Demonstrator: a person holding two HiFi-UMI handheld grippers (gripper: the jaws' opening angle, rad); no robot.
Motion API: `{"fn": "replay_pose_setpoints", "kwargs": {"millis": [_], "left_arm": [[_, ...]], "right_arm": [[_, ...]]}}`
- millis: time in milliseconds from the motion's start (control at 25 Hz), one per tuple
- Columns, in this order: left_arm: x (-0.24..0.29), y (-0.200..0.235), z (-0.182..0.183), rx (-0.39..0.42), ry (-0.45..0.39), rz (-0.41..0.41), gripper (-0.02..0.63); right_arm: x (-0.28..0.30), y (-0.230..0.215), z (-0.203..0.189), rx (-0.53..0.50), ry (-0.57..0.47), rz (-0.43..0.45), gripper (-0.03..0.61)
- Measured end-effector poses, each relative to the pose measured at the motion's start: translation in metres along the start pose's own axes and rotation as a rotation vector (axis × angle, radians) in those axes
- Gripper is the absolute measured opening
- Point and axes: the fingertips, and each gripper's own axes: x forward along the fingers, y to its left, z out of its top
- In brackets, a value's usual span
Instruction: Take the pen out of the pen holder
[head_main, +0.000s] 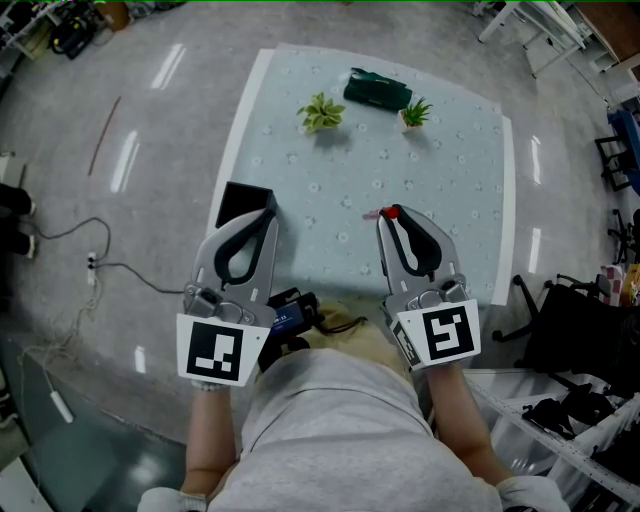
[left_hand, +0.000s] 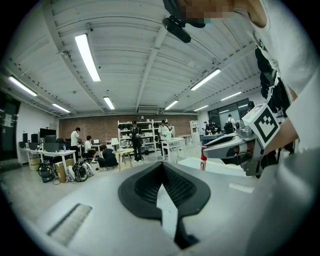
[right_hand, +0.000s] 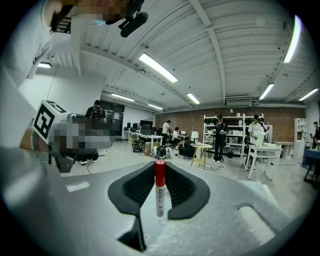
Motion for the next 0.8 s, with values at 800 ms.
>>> {"fn": "replay_pose_setpoints", "kwargs": {"millis": [800], "left_arm": [[-0.0019, -0.0012, -0.0035, -0.001, -0.002, 0.002, 0.012]], "right_arm": [[-0.0003, 0.0028, -0.0027, -0.005, -0.002, 0.004, 0.063]]}}
